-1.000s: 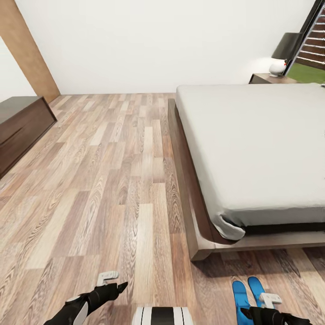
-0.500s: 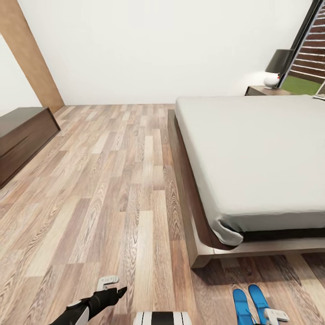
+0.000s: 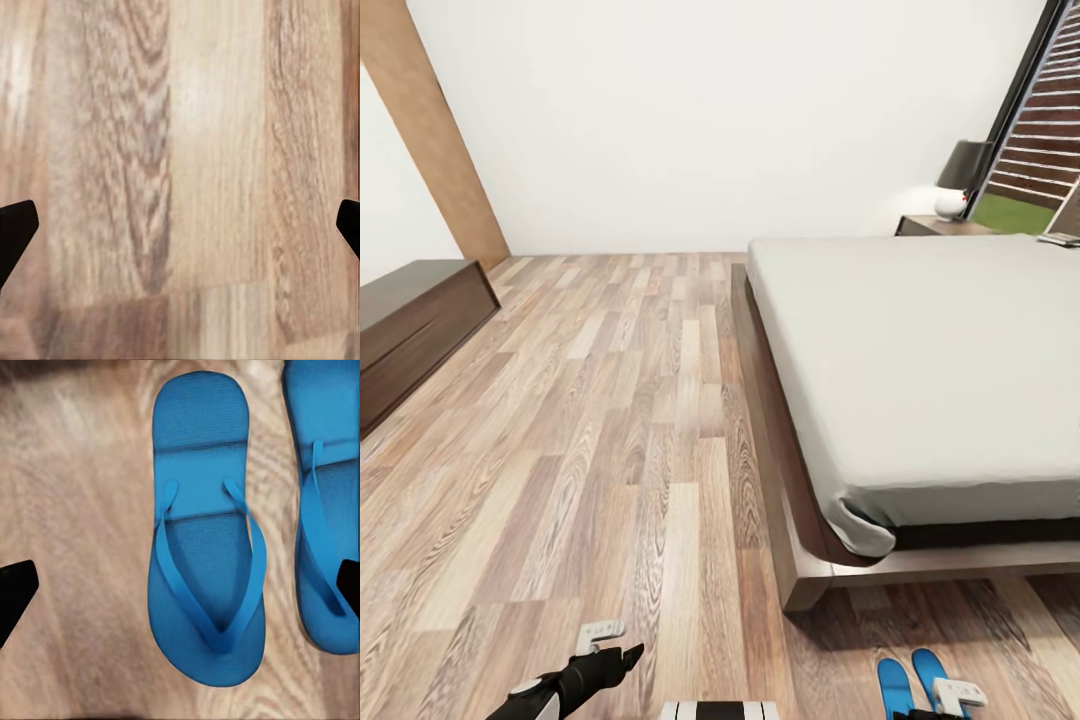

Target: In the bedroom, move the book from the bed onto either nightstand, and place the two sandals side by side next to the bed.

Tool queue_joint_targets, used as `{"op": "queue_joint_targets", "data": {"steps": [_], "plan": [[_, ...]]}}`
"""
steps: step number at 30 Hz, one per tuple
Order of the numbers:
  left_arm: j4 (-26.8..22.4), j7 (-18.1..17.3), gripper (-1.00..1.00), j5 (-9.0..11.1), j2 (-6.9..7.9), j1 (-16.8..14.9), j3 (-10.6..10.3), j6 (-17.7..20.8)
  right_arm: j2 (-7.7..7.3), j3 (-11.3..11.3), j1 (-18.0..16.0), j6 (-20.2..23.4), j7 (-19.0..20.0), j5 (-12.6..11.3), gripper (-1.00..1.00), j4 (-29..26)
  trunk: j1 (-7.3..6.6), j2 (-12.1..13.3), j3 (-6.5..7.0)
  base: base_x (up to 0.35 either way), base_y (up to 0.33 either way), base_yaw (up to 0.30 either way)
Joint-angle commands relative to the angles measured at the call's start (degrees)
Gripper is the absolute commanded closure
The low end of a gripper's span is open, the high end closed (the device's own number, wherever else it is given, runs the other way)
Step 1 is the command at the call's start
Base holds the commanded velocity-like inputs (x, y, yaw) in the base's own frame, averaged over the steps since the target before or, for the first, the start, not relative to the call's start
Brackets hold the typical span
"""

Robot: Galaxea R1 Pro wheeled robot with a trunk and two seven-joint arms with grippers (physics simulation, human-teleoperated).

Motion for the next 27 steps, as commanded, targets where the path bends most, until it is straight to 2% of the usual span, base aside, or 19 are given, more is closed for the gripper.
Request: {"op": "queue_joint_targets", "data": {"steps": [1,14,27], "plan": [[0.0,-0.2,-1.00,-0.6,-0.01,0.0,0.4,-0.2,0.02,-0.5,0.0,0.2,0.3,0.6,-1.00,-0.1,-0.03,0.0,0.19,0.000,0.000,0.000],[0.1,-0.3,-1.00,-0.6,0.06,0.0,0.4,-0.3,0.04,-0.5,0.0,-0.3,0.4,0.4,-1.00,-0.1,-0.37,0.2,3.07,0.000,0.000,0.021],[1.1,-0.3,-1.00,-0.5,0.08,0.0,0.4,-0.4,0.04,-0.5,0.0,-0.3,0.4,0.3,-1.00,0.0,-0.37,0.2,3.07,0.000,0.000,0.267]]}}
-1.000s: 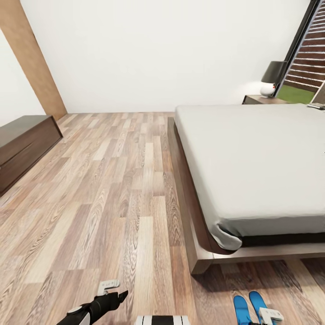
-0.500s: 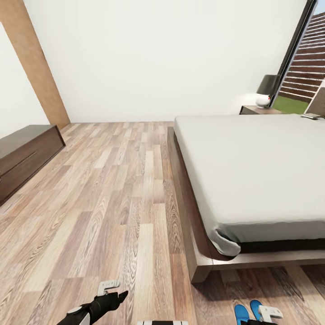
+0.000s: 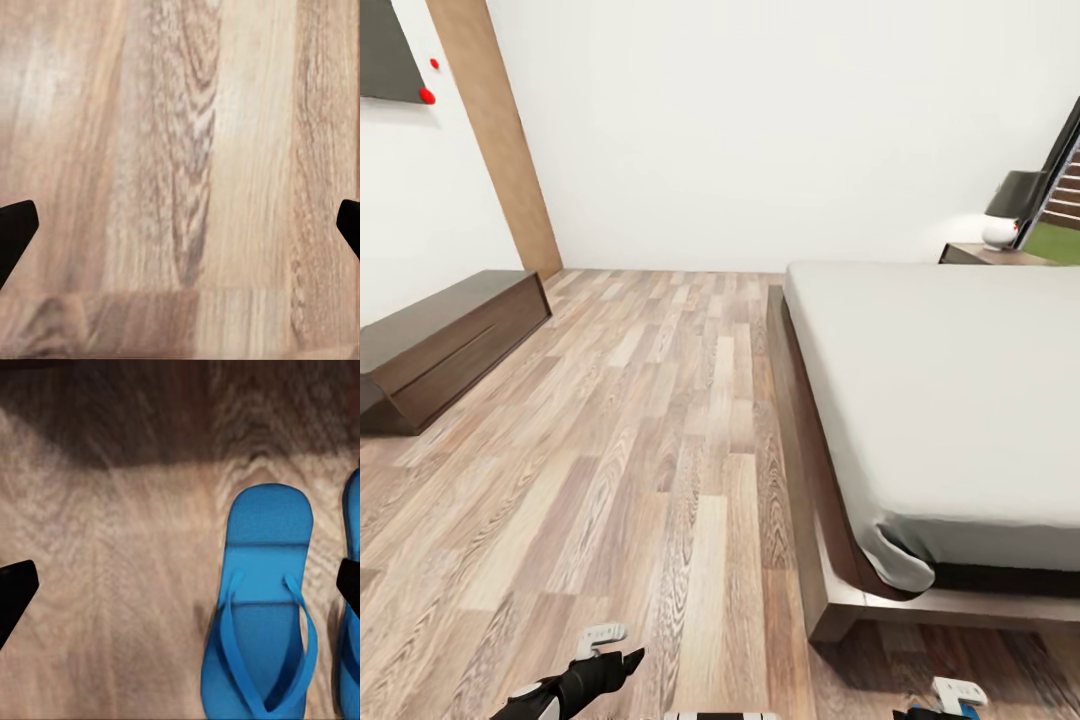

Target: In the bedroom, move the book from the bed onto either nightstand, and place the two sandals side by side next to the bed.

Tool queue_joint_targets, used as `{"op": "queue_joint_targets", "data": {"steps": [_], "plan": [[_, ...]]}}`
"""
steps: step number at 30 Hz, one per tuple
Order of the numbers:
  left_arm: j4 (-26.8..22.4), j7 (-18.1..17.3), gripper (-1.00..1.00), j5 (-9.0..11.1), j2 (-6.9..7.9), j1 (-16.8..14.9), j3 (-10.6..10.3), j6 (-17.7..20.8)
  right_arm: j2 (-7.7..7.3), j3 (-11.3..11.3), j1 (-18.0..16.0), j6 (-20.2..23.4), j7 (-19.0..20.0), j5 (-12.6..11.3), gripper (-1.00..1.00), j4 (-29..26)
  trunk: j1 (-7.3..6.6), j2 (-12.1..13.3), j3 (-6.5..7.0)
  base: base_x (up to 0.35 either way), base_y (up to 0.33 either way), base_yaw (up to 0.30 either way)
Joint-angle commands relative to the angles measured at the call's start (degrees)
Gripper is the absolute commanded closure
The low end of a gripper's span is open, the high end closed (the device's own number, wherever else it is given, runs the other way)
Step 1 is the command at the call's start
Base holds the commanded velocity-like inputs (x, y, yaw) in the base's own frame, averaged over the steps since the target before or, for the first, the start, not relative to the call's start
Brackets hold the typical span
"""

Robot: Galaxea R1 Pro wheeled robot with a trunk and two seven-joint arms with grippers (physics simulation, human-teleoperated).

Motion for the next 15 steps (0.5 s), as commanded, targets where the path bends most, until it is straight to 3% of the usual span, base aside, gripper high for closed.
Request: {"op": "queue_joint_targets", "data": {"steps": [1,15], "plan": [[0.1,-0.2,-1.00,-0.6,-0.01,-0.1,0.4,-0.2,0.00,-0.5,0.0,0.2,0.3,0.6,-1.00,-0.1,-0.01,0.0,-0.04,0.000,0.000,0.292],[0.1,-0.2,-1.00,-0.6,-0.01,-0.1,0.4,-0.2,0.09,-0.5,0.0,0.2,0.3,0.6,-1.00,-0.1,-0.01,0.0,-0.04,0.000,0.000,0.292]]}}
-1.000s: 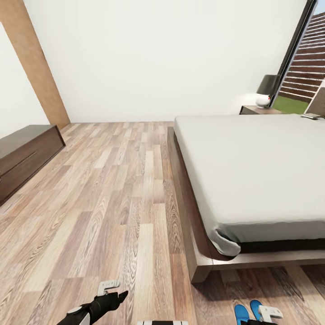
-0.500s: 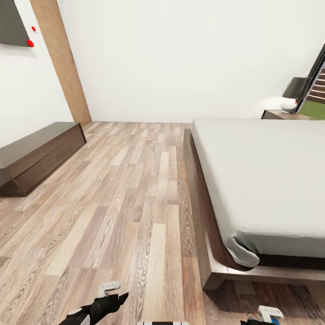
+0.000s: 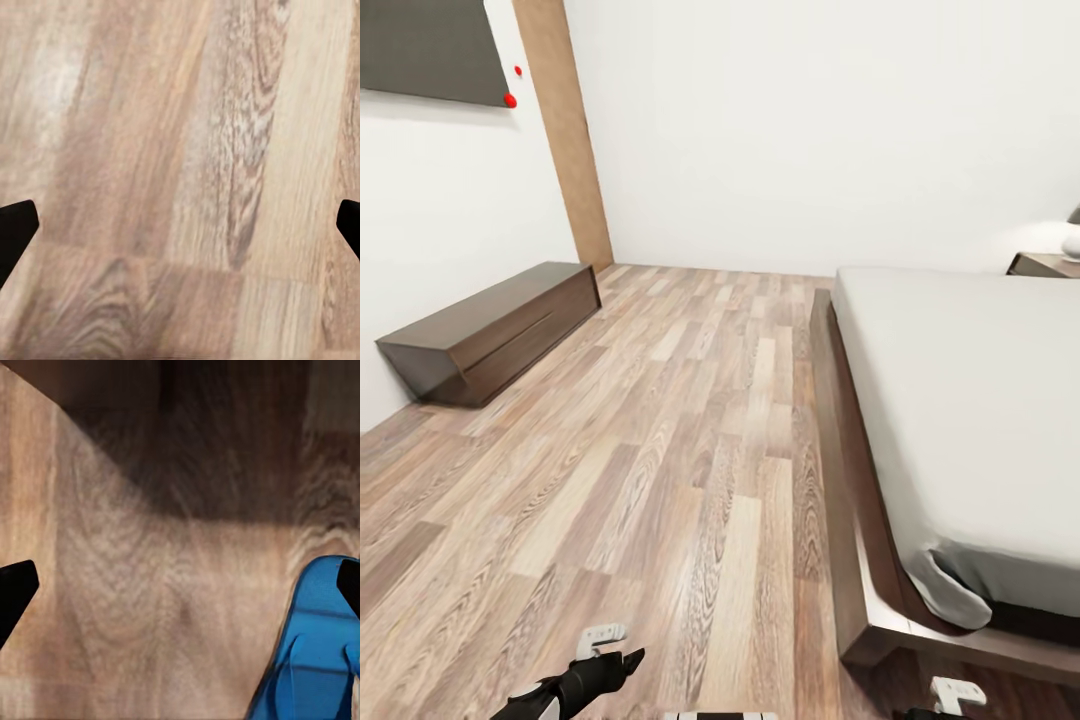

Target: In the bedroom, move the book from the bed onto either nightstand, and place the two sandals side by side next to the bed.

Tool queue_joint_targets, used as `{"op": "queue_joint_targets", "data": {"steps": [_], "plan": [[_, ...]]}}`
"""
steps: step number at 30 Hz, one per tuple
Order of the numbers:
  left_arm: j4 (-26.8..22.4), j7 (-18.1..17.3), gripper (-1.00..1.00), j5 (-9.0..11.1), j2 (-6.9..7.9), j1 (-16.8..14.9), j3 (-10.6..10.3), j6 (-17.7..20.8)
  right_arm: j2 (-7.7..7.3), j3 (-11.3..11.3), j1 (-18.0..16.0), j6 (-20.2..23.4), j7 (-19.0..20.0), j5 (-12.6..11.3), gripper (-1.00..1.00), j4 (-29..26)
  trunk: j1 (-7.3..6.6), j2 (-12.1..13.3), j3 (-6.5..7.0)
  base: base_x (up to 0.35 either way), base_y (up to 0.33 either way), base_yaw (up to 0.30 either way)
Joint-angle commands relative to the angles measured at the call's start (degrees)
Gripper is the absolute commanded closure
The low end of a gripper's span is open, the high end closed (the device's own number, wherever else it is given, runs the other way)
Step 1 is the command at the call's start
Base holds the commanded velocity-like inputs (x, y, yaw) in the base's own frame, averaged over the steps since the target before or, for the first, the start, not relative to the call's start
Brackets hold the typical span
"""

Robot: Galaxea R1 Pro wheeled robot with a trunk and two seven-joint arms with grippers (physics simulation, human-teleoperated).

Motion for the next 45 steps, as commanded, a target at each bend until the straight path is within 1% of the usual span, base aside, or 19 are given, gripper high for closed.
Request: {"op": "queue_joint_targets", "data": {"steps": [1,6,7,10,14,32,34,35,39,42,45], "plan": [[0.1,-0.2,-1.00,-0.6,-0.01,-0.1,0.4,-0.2,0.09,-0.5,0.0,0.2,0.3,0.6,-1.00,-0.1,-0.01,0.0,-0.04,0.000,0.000,0.292],[0.1,-0.2,-1.00,-0.6,-0.01,-0.1,0.4,-0.2,0.36,-0.4,0.0,0.2,0.6,0.8,-1.00,-0.1,-0.01,0.0,-0.04,0.000,0.000,0.265],[0.1,-0.2,-1.00,-0.6,-0.01,-0.1,0.4,-0.2,0.64,-0.4,0.0,0.2,0.7,0.9,-1.00,-0.1,-0.01,0.0,-0.04,0.000,0.000,0.130],[0.1,-0.2,-1.00,-0.6,-0.03,-0.1,0.4,-0.2,2.59,-0.4,0.0,0.2,0.8,0.9,-1.00,0.0,-0.01,0.0,-0.04,0.000,0.000,0.064],[0.1,-0.2,-1.00,-0.6,-0.02,-0.1,0.4,-0.1,3.74,-0.4,0.0,0.2,0.8,0.9,-1.00,0.0,-0.01,0.0,-0.04,0.000,0.000,0.022],[0.6,-0.2,-1.00,-0.6,-0.09,-0.1,0.4,-0.1,4.16,-0.4,0.0,0.2,0.8,0.9,-1.00,0.3,-0.01,0.0,-0.04,0.000,0.000,0.001],[0.8,-0.2,-1.00,-0.6,-0.07,-0.1,0.4,-0.1,4.56,-0.4,0.0,0.2,0.8,0.9,-1.00,1.1,-0.01,0.0,-0.04,0.000,0.000,0.000],[0.8,-0.2,-1.00,-0.5,-0.07,-0.1,0.4,-0.1,5.01,-0.4,0.0,0.2,0.8,0.9,-1.00,1.9,-0.01,0.0,-0.04,0.000,0.000,0.000],[1.9,-0.2,-1.00,-0.6,-0.06,-0.1,0.4,-0.1,5.61,-0.4,0.0,0.2,0.7,0.9,-1.00,2.7,-0.01,0.0,-0.04,0.000,0.000,0.000],[2.2,-0.2,-1.00,-0.6,-0.06,-0.1,0.4,-0.1,5.67,-0.4,0.0,0.2,0.7,0.9,-1.00,2.8,-0.01,0.0,-0.04,0.000,0.000,0.000],[2.4,-0.2,-1.00,-0.6,-0.05,-0.1,0.4,-0.1,5.73,-0.4,0.0,0.2,0.7,0.9,-1.00,2.9,-0.09,0.0,0.62,0.000,0.000,0.000]]}}
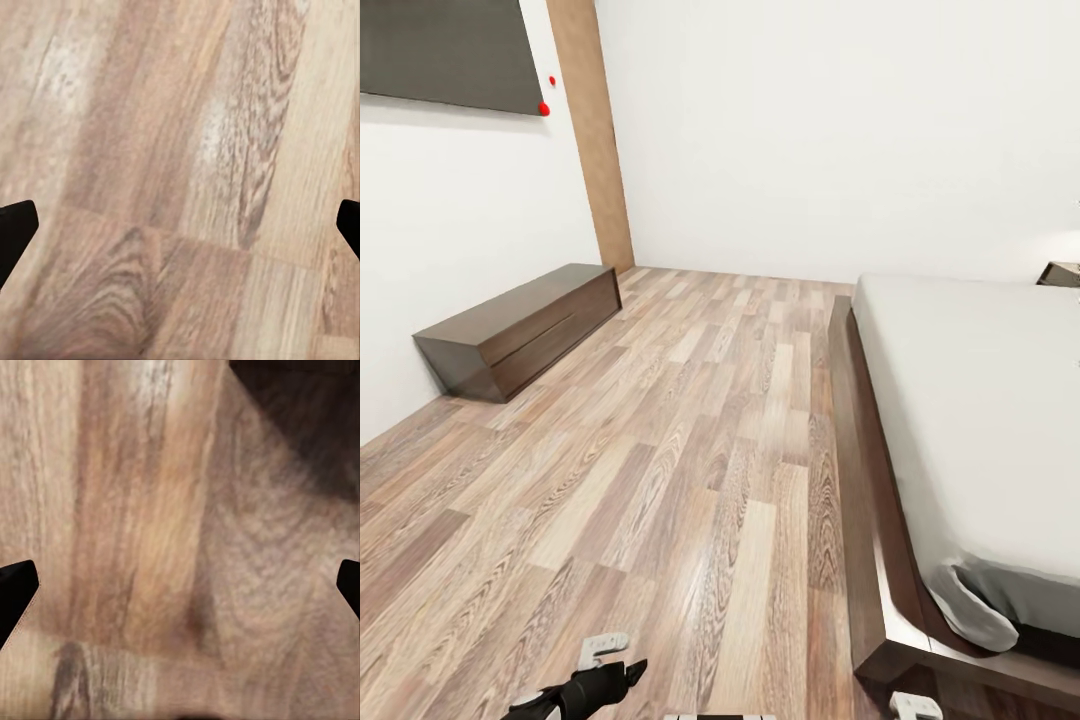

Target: In the bedroom, move the book from the bed onto either nightstand, and place the two sandals side by side next to the bed.

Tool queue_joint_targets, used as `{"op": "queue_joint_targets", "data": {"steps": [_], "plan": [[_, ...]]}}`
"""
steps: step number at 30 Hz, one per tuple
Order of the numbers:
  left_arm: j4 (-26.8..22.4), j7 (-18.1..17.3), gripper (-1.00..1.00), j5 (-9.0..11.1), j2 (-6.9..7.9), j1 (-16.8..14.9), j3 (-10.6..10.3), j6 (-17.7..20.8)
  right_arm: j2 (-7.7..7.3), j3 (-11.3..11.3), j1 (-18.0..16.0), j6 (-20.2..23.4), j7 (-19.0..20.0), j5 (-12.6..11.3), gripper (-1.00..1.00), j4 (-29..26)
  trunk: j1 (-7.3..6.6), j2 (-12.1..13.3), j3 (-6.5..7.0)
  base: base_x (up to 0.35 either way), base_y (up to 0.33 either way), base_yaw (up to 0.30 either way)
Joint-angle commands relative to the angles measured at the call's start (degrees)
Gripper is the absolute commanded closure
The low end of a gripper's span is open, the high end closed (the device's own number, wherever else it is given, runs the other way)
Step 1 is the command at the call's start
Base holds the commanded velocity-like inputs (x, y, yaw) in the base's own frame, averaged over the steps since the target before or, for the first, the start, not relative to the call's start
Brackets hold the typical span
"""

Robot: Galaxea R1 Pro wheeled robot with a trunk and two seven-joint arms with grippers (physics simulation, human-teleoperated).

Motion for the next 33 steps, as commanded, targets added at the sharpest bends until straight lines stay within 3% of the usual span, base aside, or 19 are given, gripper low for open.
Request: {"op": "queue_joint_targets", "data": {"steps": [1,29,33], "plan": [[0.1,-0.2,-1.00,-0.6,-0.02,0.0,0.4,-0.2,0.03,-0.5,0.0,0.2,0.3,0.6,-1.00,-0.1,-0.04,0.0,0.18,0.000,0.000,0.000],[0.1,-0.2,-1.00,-0.6,-0.05,0.0,0.4,-0.2,0.08,-0.5,0.0,0.2,0.3,0.6,-1.00,-0.1,-0.76,0.4,6.39,0.000,0.000,0.000],[0.1,-0.2,-1.00,-0.6,-0.06,0.0,0.4,-0.2,0.08,-0.5,0.0,0.2,0.3,0.6,-1.00,-0.1,-1.64,2.0,7.11,0.000,0.000,0.000]]}}
